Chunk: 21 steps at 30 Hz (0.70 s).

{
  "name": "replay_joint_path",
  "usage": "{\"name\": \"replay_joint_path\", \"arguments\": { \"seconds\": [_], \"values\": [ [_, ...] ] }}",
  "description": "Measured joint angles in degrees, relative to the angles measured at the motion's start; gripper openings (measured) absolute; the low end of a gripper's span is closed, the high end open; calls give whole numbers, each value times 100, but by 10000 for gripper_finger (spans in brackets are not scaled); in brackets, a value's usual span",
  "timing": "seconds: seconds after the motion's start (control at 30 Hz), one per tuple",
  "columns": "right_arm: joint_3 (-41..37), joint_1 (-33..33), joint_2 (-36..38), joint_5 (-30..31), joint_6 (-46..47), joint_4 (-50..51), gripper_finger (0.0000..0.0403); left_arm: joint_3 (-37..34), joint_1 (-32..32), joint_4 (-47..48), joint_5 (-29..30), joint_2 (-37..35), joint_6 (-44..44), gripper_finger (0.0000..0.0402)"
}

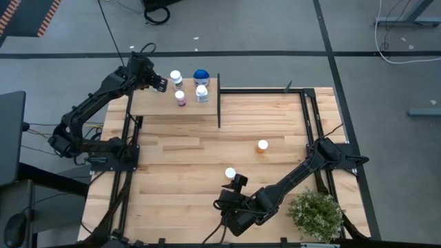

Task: Pick and place medicine bottles onto shelf by color
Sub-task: Put the light blue pill bottle on the shelf

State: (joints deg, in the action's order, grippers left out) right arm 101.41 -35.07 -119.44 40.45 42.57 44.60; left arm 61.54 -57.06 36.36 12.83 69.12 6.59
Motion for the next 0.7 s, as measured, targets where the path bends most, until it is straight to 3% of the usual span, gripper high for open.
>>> {"name": "replay_joint_path", "arguments": {
  "seconds": [0.23,0.7],
  "values": [
    [0,-10,0,-1,3,2,306,-4,-52,67,-27,-2,29,192],
    [0,-70,0,-3,43,2,306,-19,-52,650,-20,11,166,219]
  ]
}}
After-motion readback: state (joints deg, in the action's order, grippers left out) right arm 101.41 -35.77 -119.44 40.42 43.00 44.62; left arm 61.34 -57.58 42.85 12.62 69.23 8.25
